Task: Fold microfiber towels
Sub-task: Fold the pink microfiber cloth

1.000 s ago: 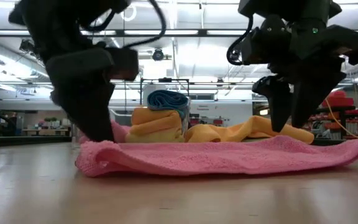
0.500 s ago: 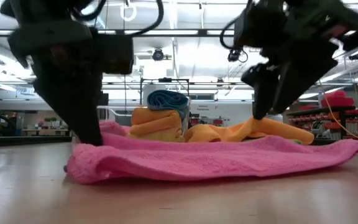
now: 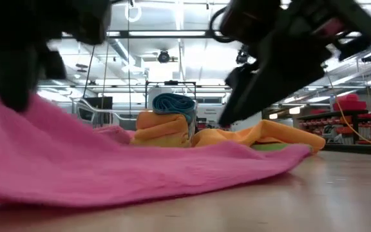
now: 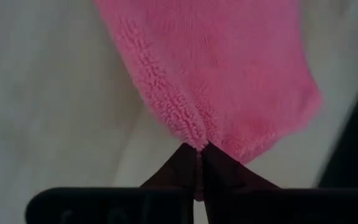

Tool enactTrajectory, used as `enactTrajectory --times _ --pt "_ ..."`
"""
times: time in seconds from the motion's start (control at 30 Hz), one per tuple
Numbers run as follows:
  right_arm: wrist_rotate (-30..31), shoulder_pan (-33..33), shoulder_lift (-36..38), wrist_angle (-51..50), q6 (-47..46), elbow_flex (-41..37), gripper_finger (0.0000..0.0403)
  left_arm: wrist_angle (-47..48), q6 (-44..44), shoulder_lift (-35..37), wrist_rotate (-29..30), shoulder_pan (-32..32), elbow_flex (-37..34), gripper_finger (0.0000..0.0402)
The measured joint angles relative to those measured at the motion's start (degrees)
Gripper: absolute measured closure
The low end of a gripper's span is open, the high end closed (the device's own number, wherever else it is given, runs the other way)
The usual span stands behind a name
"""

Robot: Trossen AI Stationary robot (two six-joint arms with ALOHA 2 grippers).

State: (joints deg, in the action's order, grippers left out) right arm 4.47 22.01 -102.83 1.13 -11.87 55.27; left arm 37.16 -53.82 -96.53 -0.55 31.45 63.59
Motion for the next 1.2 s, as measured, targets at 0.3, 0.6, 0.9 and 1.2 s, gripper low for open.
enactTrajectory --times 0.3,0.6,0.9,1.2 --pt "-0.22 2.67 -9.17 1.02 1.59 8.75 0.0173 11.81 -4.00 2.14 -12.58 2.57 5.52 0.0386" --pt "2.77 2.57 -7.15 -5.07 6.43 11.77 0.0173 11.22 -11.42 2.57 -9.59 2.94 5.47 0.0375" --pt "4.09 2.11 -3.41 -9.07 7.42 11.82 0.0173 0.81 -11.20 -0.41 -6.30 -2.52 5.40 0.0394" --pt "4.06 2.56 -3.23 -13.55 7.41 11.73 0.0173 -1.93 -9.03 -5.00 -0.36 -6.95 5.34 0.0375"
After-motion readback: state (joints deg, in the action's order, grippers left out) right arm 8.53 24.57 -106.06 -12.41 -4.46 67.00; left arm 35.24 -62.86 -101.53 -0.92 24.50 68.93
